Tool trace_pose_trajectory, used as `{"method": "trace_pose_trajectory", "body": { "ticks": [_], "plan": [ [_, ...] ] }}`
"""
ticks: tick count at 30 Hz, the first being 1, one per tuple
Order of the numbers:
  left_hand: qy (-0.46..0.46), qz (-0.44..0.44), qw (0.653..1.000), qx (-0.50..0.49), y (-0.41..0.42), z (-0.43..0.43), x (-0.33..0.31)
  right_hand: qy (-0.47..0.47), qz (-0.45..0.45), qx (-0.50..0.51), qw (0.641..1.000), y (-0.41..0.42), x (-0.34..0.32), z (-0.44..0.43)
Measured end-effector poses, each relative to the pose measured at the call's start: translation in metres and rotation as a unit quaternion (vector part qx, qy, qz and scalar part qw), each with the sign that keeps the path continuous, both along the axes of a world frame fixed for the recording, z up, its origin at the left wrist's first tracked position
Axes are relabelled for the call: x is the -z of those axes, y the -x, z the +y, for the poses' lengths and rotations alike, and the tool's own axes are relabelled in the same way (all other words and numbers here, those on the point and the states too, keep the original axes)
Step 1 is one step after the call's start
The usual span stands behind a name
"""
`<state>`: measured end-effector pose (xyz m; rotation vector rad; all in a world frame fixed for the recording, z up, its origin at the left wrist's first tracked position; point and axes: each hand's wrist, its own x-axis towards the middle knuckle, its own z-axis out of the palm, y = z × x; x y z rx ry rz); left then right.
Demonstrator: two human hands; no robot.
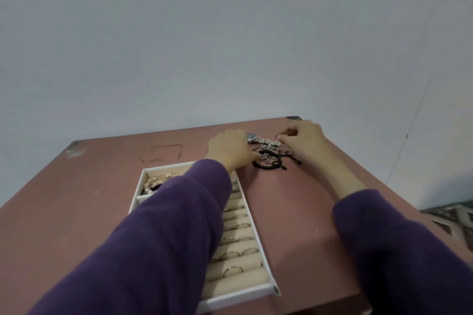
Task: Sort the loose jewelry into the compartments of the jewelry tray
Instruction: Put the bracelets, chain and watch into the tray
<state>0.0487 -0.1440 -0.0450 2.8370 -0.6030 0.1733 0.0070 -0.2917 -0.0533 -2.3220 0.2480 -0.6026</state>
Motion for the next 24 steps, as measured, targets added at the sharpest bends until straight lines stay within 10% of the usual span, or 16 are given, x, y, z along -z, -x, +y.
{"method": "trace_pose_trajectory", "body": {
  "ticks": [24],
  "plan": [
    [0.206, -0.008, 0.979, 0.006, 0.019, 0.107, -0.039, 0.001, -0.056, -0.091, 0.994, 0.003, 0.004, 0.048]
  ]
}}
